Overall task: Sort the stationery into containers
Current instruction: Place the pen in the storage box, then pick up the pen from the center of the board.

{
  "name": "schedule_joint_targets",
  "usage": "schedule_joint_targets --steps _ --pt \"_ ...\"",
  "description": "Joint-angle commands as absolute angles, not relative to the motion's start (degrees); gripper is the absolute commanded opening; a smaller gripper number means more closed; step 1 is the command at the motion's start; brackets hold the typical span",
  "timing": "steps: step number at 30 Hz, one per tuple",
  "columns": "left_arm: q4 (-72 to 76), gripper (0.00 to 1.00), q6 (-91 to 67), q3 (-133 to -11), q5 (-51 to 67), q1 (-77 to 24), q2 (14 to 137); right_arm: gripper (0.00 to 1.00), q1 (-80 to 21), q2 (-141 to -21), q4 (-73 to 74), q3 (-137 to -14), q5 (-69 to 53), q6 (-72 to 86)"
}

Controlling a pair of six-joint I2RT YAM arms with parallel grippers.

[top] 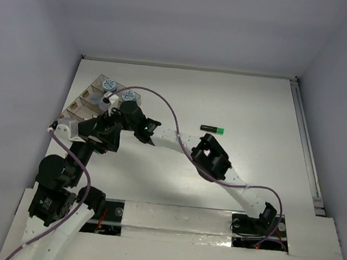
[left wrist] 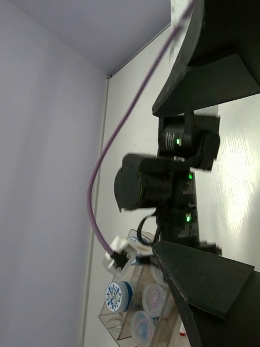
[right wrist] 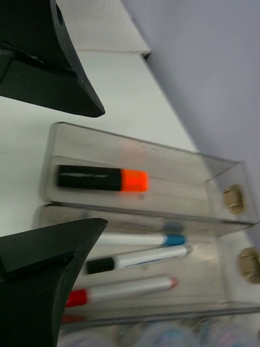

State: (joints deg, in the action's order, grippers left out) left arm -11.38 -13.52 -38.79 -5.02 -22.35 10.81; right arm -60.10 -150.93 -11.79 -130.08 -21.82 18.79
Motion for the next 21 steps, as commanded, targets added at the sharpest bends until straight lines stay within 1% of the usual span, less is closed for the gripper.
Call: schedule_joint_targets --steps 1,2,3,4,5,6,7,8,10,11,14,15,18,21 --pt "-7.9 0.99 -12.7 -39.8 -4.8 -22.0 10.8 0.81 -60.6 -133.4 -16.3 -118.2 -16.3 12.6" --pt "-8.0 0.99 -12.7 -39.8 -4.8 -22.0 10.6 0.81 -59.8 -129.6 -19.4 -107.1 -13.8 12.0" --pt "-8.0 0.99 -12.7 -39.8 -4.9 -22.0 10.5 0.78 -59.0 -125.7 -20.8 -101.5 -12.4 11.8" --pt "-8.0 0.99 -12.7 -39.8 -5.0 -22.0 10.0 0.76 -56.4 -118.2 -21.6 -96.3 -11.4 12.1" --pt "-8.0 0.99 -12.7 -39.8 -5.0 -22.5 9.8 0.75 -54.6 -114.6 -22.0 -91.3 -10.6 12.5" --pt "-7.9 0.99 -12.7 -39.8 -5.1 -22.5 9.6 0.74 -52.7 -111.2 -20.8 -82.9 -9.4 12.7" --pt "-8.0 0.99 -12.6 -39.8 -5.2 -22.5 9.1 0.73 -50.6 -108.2 -18.2 -80.0 -8.8 12.6" --pt "-8.1 0.99 -12.7 -39.8 -5.3 -23.0 9.1 0.73 -45.9 -103.8 -8.4 -78.4 -8.1 12.1" --pt "-8.1 0.99 -12.7 -39.8 -5.4 -23.6 8.4 0.73 -41.4 -100.8 3.7 -76.0 -3.2 11.8" --pt "-7.9 0.99 -12.7 -39.8 -5.4 -23.6 8.2 0.74 -37.0 -99.0 12.9 -75.1 -0.6 12.2" --pt "-7.7 0.99 -12.7 -39.9 -5.5 -24.1 7.8 0.77 -33.8 -97.9 25.3 -72.4 6.5 12.6" --pt "-7.7 0.99 -12.7 -39.9 -5.5 -24.1 7.7 0.81 -32.6 -97.8 27.0 -72.0 10.9 12.5" --pt "-7.7 0.99 -12.6 -39.8 -5.4 -24.6 8.0 0.86 -30.8 -99.8 30.8 -72.6 13.1 9.8" --pt "-7.9 0.99 -12.6 -39.9 -5.4 -24.6 8.2 0.88 -30.2 -103.6 35.3 -77.9 17.1 5.6"
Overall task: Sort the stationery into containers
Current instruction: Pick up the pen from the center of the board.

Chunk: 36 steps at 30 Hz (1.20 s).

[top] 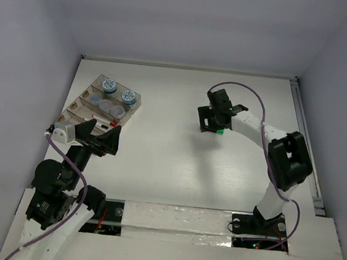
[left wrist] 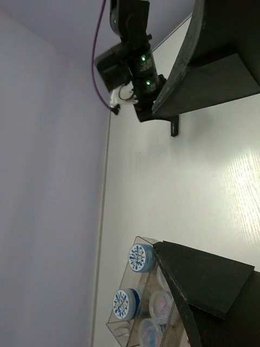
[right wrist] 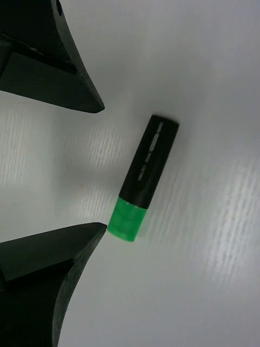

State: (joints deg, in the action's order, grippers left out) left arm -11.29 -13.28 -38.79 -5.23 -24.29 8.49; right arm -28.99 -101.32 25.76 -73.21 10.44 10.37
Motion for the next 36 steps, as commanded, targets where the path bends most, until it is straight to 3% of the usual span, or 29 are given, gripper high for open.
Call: schedule_joint_targets --steps 1,10,13,17,24,29,36 --pt "-7.9 0.99 -12.6 -39.9 -5.4 -24.6 8.3 0.88 -30.2 -106.2 37.4 -79.3 17.7 3.3" --pt "-8.0 0.99 -12.6 -39.9 -5.4 -24.6 8.6 0.9 -27.3 -113.9 37.5 -86.3 10.7 -8.2" --pt "-8.0 0.99 -12.5 -39.9 -5.5 -24.6 8.6 0.85 -25.7 -116.3 38.9 -87.9 4.3 -9.2" --pt "-7.9 0.99 -12.5 -40.0 -5.8 -24.6 8.5 0.69 -25.0 -116.7 37.2 -85.4 -3.0 -8.3" --pt "-8.0 0.99 -12.6 -40.0 -5.7 -24.6 8.4 0.1 -24.5 -115.0 32.4 -80.3 -9.2 -4.8" --pt "-7.7 0.99 -12.7 -39.9 -4.9 -24.6 9.1 0.04 -27.2 -110.1 23.4 -78.7 -14.4 -1.5" --pt "-8.0 0.99 -12.7 -40.2 -4.9 -24.6 10.5 0.03 -42.6 -110.4 9.9 -88.8 -23.5 5.4"
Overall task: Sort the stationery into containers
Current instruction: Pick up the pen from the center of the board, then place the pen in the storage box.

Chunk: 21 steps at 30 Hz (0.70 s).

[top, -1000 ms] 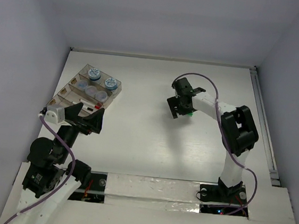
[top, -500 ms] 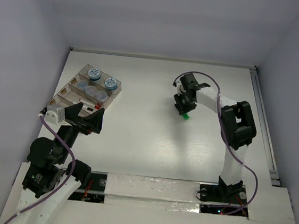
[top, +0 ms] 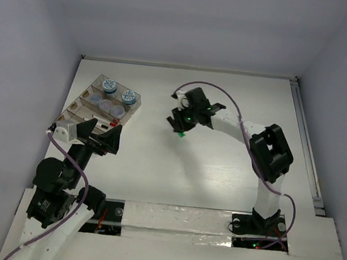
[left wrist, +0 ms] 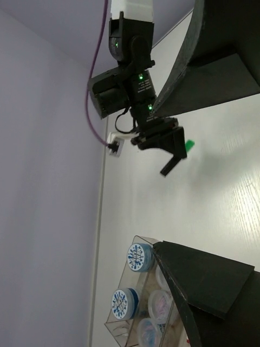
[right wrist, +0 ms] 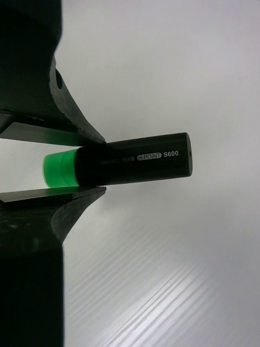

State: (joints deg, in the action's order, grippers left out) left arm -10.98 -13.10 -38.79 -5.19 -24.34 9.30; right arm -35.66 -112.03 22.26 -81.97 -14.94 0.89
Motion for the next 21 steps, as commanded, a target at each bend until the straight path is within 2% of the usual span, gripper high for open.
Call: schedule_joint_targets --steps 1,8,13,20,21 --pt "-8.1 0.99 -12.7 -40.3 -4.9 -24.0 10.8 0.03 -45.8 -113.1 7.3 -90.5 -25.6 6.8" --pt "-8.4 0.99 -12.7 -40.4 -5.8 -22.9 11.4 0.03 -55.9 -128.9 -7.8 -108.0 -26.3 14.1" --pt "-8.5 0.99 -12.7 -40.5 -6.1 -22.3 11.4 0.05 -59.1 -139.0 -6.6 -125.1 -27.9 15.6" --pt "-8.4 0.99 -12.8 -40.4 -5.8 -21.8 11.7 0.11 -60.2 -150.6 -6.0 -138.9 -25.8 17.5" --pt "-8.4 0.99 -12.7 -40.4 -5.7 -21.8 11.8 0.17 -60.2 -151.4 -6.2 -139.4 -25.5 17.5"
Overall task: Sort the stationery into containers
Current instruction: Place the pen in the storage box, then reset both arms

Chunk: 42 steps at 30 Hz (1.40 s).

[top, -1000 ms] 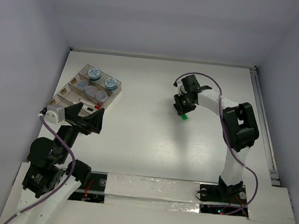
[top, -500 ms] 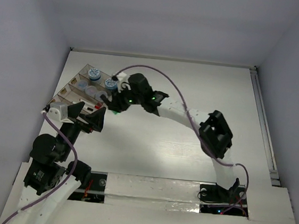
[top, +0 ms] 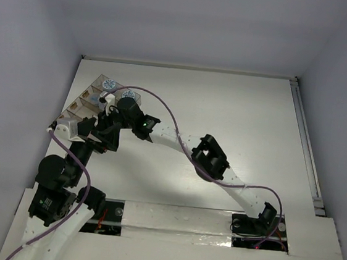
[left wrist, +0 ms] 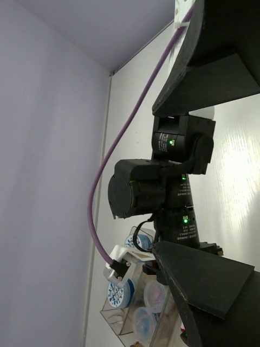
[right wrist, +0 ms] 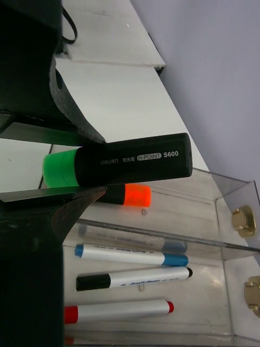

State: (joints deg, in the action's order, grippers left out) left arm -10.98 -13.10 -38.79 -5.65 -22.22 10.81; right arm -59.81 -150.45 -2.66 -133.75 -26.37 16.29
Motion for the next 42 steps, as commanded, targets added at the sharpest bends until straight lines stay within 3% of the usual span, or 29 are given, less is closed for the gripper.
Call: schedule_joint_targets --steps 1,3,10,14,18,19,23,26,33,39,42 --pt "-8.4 0.99 -12.8 -40.4 -5.5 -21.8 11.9 0.19 -60.2 -151.6 -6.3 -139.5 -25.3 17.2" --pt "-8.3 0.99 -12.8 -40.3 -5.4 -21.8 11.9 0.24 -60.2 -151.7 -6.5 -139.3 -25.1 17.0" --pt "-8.4 0.99 -12.9 -40.3 -5.4 -21.3 12.5 0.59 -60.2 -151.1 -6.6 -138.6 -26.4 16.8" --pt "-8.8 0.99 -13.1 -40.6 -6.7 -19.0 12.9 0.73 -60.2 -144.9 -10.5 -131.9 -27.1 15.8" --pt "-9.1 0.99 -13.1 -40.5 -7.4 -18.5 13.4 0.74 -60.2 -138.0 -13.8 -123.6 -25.1 15.6" --pt "-9.1 0.99 -13.2 -40.4 -7.5 -18.5 13.4 0.74 -60.2 -135.6 -17.5 -116.4 -24.4 15.6" --pt "-8.7 0.99 -13.9 -39.9 -7.5 -17.4 13.7 0.78 -60.2 -120.9 -25.0 -96.2 -18.0 14.0" --pt "-7.9 0.99 -14.6 -39.4 -6.2 -17.4 14.2 1.0 -59.7 -107.9 -29.4 -79.0 -11.6 11.6" --pt "-8.3 0.99 -16.4 -40.4 -3.3 -16.9 15.3 1.0 -59.2 -76.8 -26.2 -50.1 18.7 11.7" --pt "-8.7 0.99 -15.4 -47.1 -2.6 -16.9 19.2 1.0 -59.2 -45.8 -7.5 -39.4 41.3 16.5" --pt "-7.5 0.99 -15.6 -48.3 -1.3 -16.9 20.2 1.0 -59.2 -29.9 -0.3 -33.9 45.3 20.0"
